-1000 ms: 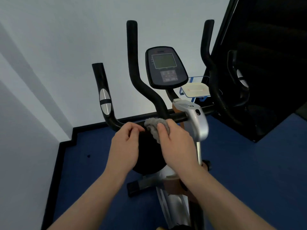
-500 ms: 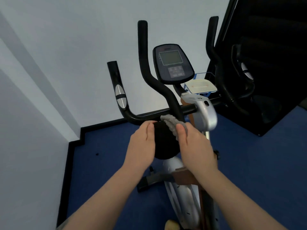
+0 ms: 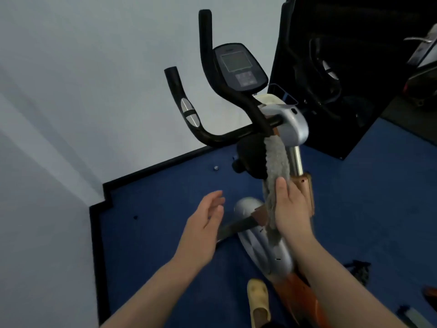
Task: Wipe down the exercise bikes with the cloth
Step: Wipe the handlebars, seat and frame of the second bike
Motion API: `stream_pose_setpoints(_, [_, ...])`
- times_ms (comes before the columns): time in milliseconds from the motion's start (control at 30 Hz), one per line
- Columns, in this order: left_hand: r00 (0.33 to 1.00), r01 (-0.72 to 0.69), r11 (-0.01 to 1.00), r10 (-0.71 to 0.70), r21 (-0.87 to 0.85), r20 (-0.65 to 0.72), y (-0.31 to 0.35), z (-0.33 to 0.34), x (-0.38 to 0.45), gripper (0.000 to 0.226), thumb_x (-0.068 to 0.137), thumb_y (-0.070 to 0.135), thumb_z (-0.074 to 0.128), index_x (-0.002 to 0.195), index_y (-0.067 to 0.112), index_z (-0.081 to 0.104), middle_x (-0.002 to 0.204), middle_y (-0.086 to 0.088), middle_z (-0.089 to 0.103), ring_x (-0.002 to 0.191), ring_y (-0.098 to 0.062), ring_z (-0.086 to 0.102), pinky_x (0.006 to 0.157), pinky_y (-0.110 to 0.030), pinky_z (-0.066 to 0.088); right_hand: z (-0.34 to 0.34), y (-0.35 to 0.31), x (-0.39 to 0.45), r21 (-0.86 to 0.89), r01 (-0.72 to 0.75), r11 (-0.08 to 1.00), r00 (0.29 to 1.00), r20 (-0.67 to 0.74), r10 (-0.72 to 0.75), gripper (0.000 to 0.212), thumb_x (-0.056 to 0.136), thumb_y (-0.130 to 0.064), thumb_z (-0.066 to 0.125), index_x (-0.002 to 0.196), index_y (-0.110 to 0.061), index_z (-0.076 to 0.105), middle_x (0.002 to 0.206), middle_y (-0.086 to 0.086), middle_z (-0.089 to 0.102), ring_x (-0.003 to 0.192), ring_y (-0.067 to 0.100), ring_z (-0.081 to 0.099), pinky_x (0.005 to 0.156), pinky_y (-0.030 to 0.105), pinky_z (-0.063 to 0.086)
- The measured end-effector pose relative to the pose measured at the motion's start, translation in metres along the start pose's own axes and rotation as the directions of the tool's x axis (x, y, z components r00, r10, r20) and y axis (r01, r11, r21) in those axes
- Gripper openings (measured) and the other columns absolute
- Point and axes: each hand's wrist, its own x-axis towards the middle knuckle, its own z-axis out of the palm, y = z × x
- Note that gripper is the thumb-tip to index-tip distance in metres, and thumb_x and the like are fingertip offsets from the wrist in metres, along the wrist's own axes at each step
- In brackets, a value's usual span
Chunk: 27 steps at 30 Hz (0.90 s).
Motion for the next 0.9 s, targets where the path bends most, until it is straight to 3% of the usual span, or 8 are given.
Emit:
stream_pose_setpoints(133, [0.996,0.041,0.99,-0.052,-0.132,-0.079,-0.021,-0.02,-0.035,0.023,0.102,0.019,0.049,0.115,0.033,0.062,0.115,0.015,0.067,0.106,0.001,0.063,0.084,-0.011,0.046,0.025,0.002,-0.064,0.078,-0.158,0.984,0.959,0.248,0.134,0.034,0.103,-0.039,0.035,0.084,-0.03,0.061,0.084,-0.012,0.065,0.08,-0.003,0.062,0.07,0.015,0.046])
stream_pose_setpoints(267, [0.995,-0.038,0.995,0.028,-0.093,-0.1,-0.023,-0.043,-0.058,0.027,0.1,0.014,0.054,0.121,0.029,0.063,0.122,0.018,0.063,0.116,0.004,0.056,0.093,-0.012,0.045,0.039,-0.001,-0.104,0.144,-0.349,0.926,0.815,0.534,0.224,0.039,0.106,-0.032,0.036,0.134,-0.018,0.058,0.134,-0.001,0.059,0.123,0.011,0.055,0.108,0.033,0.041])
stream_pose_setpoints(367, [0.99,-0.124,0.992,0.121,0.036,0.072,-0.023,-0.06,-0.074,0.035,0.1,0.023,0.055,0.133,0.035,0.056,0.139,0.026,0.05,0.132,0.01,0.038,0.105,-0.007,0.032,0.033,-0.006,-0.12,0.096,-0.317,0.944,0.722,0.669,0.175,0.031,0.105,-0.029,0.038,0.122,-0.022,0.063,0.122,-0.005,0.065,0.109,0.001,0.06,0.095,0.02,0.046])
stream_pose_setpoints(533, [0.883,-0.208,0.967,0.122,0.146,0.452,-0.032,-0.067,-0.091,0.039,0.097,0.035,0.052,0.137,0.037,0.052,0.151,0.025,0.038,0.142,0.012,0.017,0.115,-0.008,0.014,0.028,-0.006,-0.133,-0.079,-0.212,0.974,0.55,0.814,0.186,0.03,0.098,-0.034,0.047,0.118,-0.019,0.063,0.118,-0.003,0.066,0.111,0.014,0.06,0.103,0.042,0.044])
stream_pose_setpoints(633, [0.897,-0.144,0.958,0.021,0.247,0.443,-0.043,-0.07,-0.099,0.017,0.097,0.031,0.059,0.112,0.035,0.063,0.118,0.021,0.061,0.119,0.003,0.049,0.112,-0.026,0.031,0.027,-0.005,-0.138,-0.076,-0.249,0.966,0.49,0.85,0.193,0.024,0.09,-0.034,0.049,0.096,-0.015,0.062,0.101,-0.004,0.062,0.097,0.013,0.057,0.098,0.05,0.042])
stream_pose_setpoints(700, [0.909,-0.129,0.952,0.001,0.278,0.418,-0.05,-0.074,-0.102,0.004,0.093,0.03,0.065,0.095,0.032,0.062,0.093,0.015,0.061,0.094,-0.005,0.055,0.09,-0.031,0.045,0.025,-0.002,-0.142,-0.105,-0.242,0.965,0.449,0.869,0.207,0.027,0.077,-0.043,0.05,0.09,-0.021,0.058,0.091,-0.002,0.057,0.086,0.013,0.054,0.087,0.045,0.044])
stream_pose_setpoints(800, [0.92,-0.133,0.965,0.035,0.227,0.389,-0.058,-0.081,-0.105,0.016,0.089,0.027,0.07,0.086,0.035,0.057,0.086,0.013,0.061,0.082,-0.008,0.058,0.07,-0.018,0.046,0.023,0.004,-0.147,-0.114,-0.217,0.97,0.394,0.899,0.193,0.035,0.068,-0.048,0.055,0.098,-0.03,0.056,0.096,-0.004,0.06,0.086,0.01,0.056,0.081,0.034,0.044])
stream_pose_setpoints(900, [0.935,-0.167,0.962,0.085,0.217,0.344,-0.062,-0.085,-0.111,0.022,0.087,0.025,0.072,0.087,0.037,0.055,0.088,0.014,0.061,0.081,-0.01,0.059,0.068,-0.017,0.046,0.022,0.008,-0.149,-0.068,-0.203,0.977,0.465,0.871,0.157,0.034,0.072,-0.041,0.065,0.101,-0.029,0.053,0.097,-0.004,0.06,0.085,0.009,0.058,0.08,0.034,0.047])
